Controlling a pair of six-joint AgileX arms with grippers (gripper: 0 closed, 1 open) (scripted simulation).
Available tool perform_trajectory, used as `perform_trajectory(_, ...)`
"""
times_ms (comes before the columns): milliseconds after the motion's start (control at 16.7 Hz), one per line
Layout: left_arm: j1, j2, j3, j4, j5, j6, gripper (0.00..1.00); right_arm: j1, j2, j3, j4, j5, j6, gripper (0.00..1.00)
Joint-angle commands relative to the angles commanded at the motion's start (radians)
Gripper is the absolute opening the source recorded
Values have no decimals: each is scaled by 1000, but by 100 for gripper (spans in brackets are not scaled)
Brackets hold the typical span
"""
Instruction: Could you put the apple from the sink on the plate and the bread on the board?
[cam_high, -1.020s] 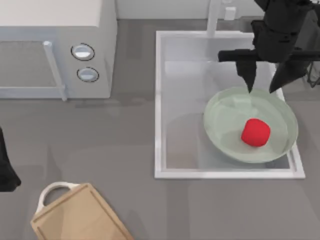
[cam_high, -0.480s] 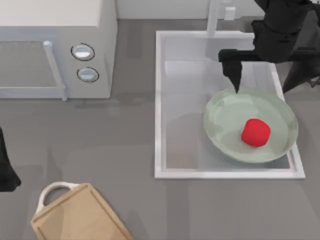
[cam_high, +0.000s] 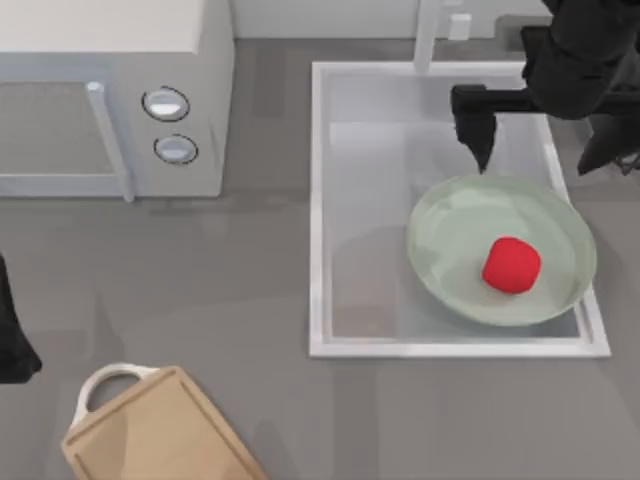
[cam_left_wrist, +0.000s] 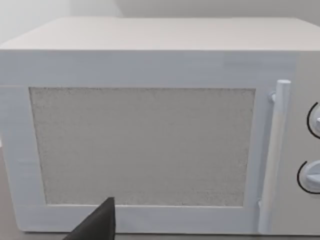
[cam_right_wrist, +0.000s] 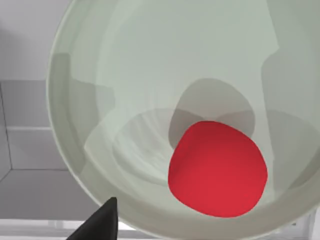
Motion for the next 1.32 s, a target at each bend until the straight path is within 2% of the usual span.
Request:
perform_trajectory(300,0,0,0,0,0,0,100,-55,-354,-330,221,0,-57,100)
perform_trajectory(1020,0,0,0,0,0,0,100,-252,-1709,-1548,1018,-2,-264,100)
perform_trajectory(1320,0,0,0,0,0,0,100,-312,-2033,-1866,1260,-3,-327,100)
